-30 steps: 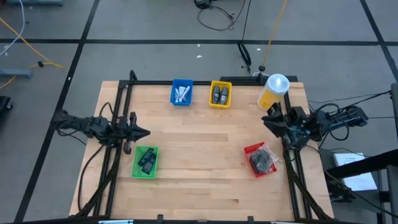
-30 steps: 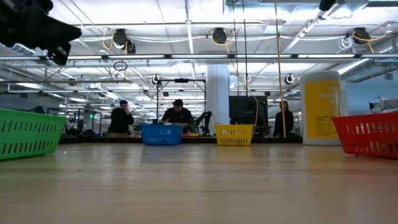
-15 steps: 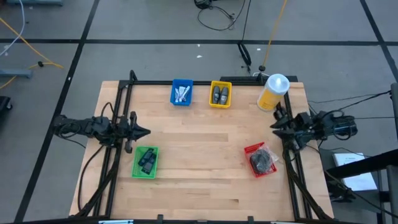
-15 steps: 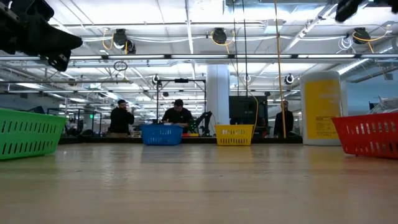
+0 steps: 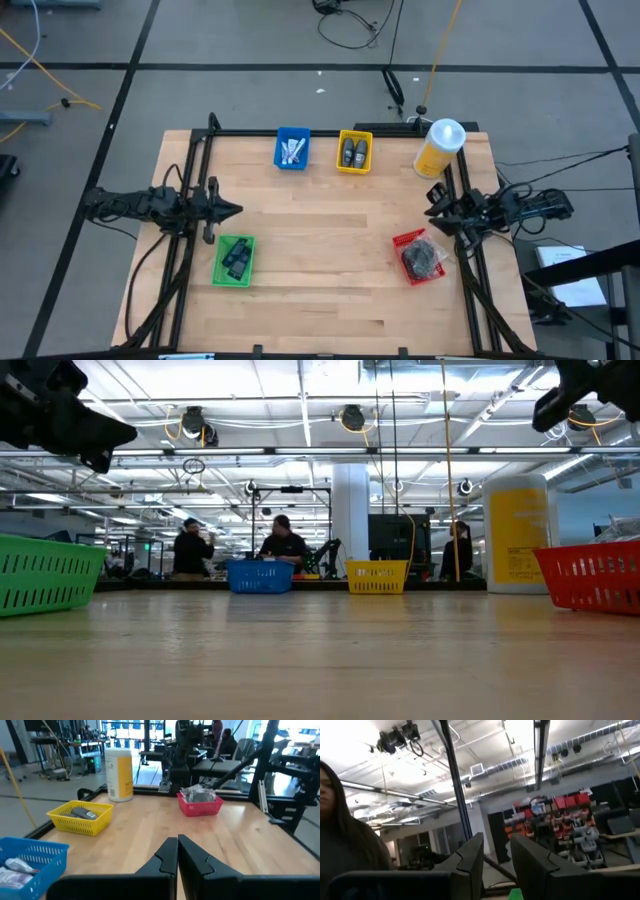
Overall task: Pick & Place Travel size toiletries
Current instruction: Return to Home Position
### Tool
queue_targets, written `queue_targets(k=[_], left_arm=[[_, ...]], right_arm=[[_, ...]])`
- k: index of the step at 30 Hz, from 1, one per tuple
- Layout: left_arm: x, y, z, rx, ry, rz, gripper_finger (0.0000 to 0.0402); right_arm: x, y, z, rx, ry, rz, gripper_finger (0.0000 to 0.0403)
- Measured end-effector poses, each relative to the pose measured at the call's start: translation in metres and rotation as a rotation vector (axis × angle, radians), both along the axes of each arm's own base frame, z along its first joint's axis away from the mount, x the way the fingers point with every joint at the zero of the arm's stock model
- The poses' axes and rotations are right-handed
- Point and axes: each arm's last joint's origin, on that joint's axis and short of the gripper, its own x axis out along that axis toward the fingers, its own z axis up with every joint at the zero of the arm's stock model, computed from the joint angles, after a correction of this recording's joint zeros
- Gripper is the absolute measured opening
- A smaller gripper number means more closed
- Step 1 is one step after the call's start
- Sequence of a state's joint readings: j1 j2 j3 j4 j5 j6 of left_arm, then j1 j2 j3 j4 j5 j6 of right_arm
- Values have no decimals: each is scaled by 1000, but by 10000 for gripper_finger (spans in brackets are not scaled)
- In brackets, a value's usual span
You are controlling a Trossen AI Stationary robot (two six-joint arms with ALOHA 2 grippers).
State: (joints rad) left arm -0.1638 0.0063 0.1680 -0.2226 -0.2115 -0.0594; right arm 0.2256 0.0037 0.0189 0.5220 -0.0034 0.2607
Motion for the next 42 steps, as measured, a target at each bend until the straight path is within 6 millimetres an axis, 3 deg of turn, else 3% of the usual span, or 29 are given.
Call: queue_targets(k=[4, 10, 16, 23, 30, 42], left_arm=[[0, 0, -1, 10, 10, -1, 10], [-1, 0, -9, 18, 95, -1, 10], [-4, 1, -22, -31, 230, 11, 10], [-4, 1, -22, -36, 224, 12, 10], [-4, 1, -21, -71, 220, 18, 10], [-3, 1, -20, -116, 204, 25, 10]], right_arm=[[0, 0, 0, 28, 0, 21, 89], [6, 2, -13, 116, 184, 102, 89], [9, 3, -25, 92, 303, 92, 89], [11, 3, -33, 49, 380, 72, 89], [12, 1, -37, -40, 400, -47, 89], [13, -5, -39, 23, 431, -242, 89]])
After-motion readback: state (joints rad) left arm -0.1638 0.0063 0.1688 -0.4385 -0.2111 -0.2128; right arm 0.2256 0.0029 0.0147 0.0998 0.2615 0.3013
